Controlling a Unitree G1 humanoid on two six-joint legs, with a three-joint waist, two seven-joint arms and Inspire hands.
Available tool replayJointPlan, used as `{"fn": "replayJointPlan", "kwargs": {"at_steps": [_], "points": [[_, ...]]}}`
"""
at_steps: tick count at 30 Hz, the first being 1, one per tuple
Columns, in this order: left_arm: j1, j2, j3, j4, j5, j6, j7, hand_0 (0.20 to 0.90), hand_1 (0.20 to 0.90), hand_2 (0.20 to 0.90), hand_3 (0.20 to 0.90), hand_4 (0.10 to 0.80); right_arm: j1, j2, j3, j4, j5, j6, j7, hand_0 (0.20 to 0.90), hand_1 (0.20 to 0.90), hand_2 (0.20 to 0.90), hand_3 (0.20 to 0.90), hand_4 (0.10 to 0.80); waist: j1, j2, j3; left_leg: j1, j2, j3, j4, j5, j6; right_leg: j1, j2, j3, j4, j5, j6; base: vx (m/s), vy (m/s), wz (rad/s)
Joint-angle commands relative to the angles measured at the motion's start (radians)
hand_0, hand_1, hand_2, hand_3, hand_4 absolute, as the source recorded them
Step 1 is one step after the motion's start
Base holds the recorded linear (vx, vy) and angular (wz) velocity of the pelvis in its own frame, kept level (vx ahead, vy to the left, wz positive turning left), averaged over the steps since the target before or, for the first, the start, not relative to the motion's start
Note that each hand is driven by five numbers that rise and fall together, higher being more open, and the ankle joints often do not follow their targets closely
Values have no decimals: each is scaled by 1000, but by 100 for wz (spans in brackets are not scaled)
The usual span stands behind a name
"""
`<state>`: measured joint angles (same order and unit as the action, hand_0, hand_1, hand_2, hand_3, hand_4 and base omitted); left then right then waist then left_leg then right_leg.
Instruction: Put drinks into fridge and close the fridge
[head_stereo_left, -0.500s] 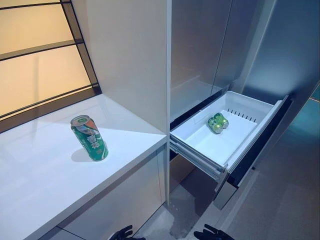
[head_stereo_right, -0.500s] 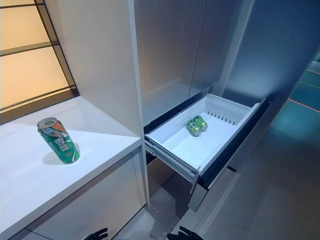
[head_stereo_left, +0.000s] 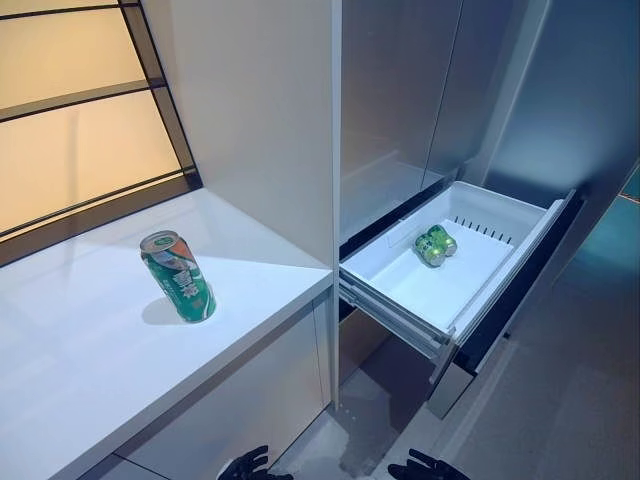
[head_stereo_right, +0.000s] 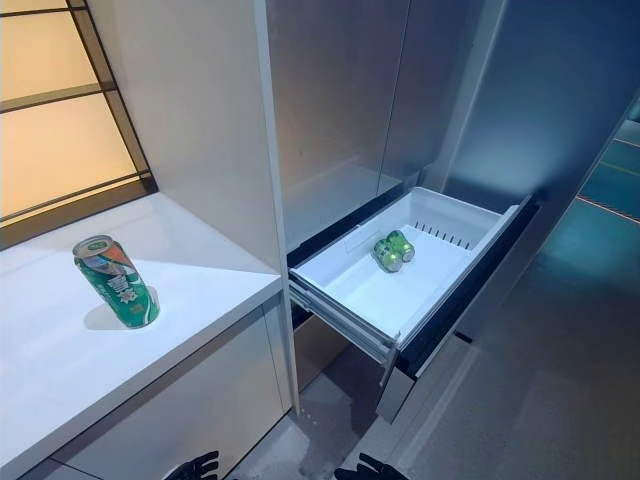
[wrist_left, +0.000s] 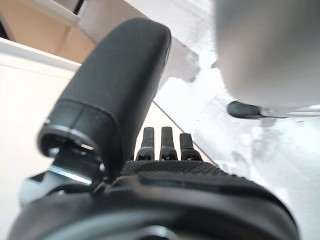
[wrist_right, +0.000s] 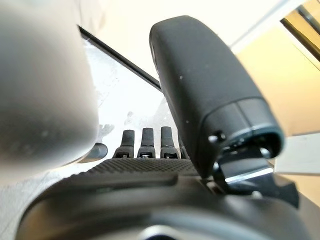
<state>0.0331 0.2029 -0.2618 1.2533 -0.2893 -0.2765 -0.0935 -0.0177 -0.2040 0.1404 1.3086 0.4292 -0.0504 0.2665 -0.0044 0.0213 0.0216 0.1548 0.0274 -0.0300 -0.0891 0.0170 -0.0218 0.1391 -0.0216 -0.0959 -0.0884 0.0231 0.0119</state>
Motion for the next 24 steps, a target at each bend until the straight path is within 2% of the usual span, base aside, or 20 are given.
{"fn": "replayJointPlan", "kwargs": {"at_steps": [1, 4, 9, 12, 16, 21, 24], "points": [[-141, 24, -21, -94, 6, -104, -64, 900, 900, 900, 900, 800, -74, -12, 36, 32, -15, 8, -9, 900, 900, 900, 900, 800, -1, -17, 21, -1, -58, 69, 2, -20, 41, -6, -25, 17, 15, 30, 38, -48, 24, -1], [-155, 42, -69, -235, -42, -55, -205, 900, 900, 900, 900, 800, -77, -24, 36, 7, -17, 26, -11, 900, 900, 900, 900, 800, 0, -10, 28, -3, -58, 67, 2, -19, 43, -8, -24, 20, 17, 32, 38, -26, 15, -2], [-168, 88, -111, -540, -278, 88, -422, 900, 900, 900, 900, 800, -65, -35, 38, -29, -24, 42, -17, 900, 900, 900, 900, 800, 0, 0, 30, -7, -60, 58, 2, -21, 47, -14, -23, 26, 19, 34, 40, -9, 10, -3], [-185, 113, -86, -716, -363, 169, -446, 900, 900, 900, 900, 800, -53, -33, 38, -49, -24, 48, -28, 900, 900, 900, 900, 800, 2, 1, 32, -8, -60, 55, 2, -21, 48, -16, -24, 26, 20, 36, 42, -7, 4, -4], [-200, 145, -8, -1041, -526, 281, -437, 900, 900, 900, 900, 800, -26, -25, 32, -77, -18, 43, -45, 900, 900, 900, 900, 800, 11, -1, 35, -13, -61, 46, 2, -25, 53, -16, -29, 20, 18, 36, 40, 0, 0, 0], [-209, 159, 81, -1283, -628, 258, -417, 900, 900, 900, 900, 800, 6, -5, 32, -84, -9, 24, -63, 900, 900, 900, 900, 800, 25, -8, 31, -10, -63, 30, 2, -32, 57, -5, -32, 16, 15, 31, 37, 7, -11, 5], [-233, 165, 126, -1368, -670, 209, -392, 900, 900, 900, 900, 800, 17, 3, 41, -81, -4, 20, -68, 900, 900, 900, 900, 800, 28, -12, 23, -7, -63, 23, 2, -37, 56, 2, -32, 16, 11, 28, 36, 32, -23, 13]]}}
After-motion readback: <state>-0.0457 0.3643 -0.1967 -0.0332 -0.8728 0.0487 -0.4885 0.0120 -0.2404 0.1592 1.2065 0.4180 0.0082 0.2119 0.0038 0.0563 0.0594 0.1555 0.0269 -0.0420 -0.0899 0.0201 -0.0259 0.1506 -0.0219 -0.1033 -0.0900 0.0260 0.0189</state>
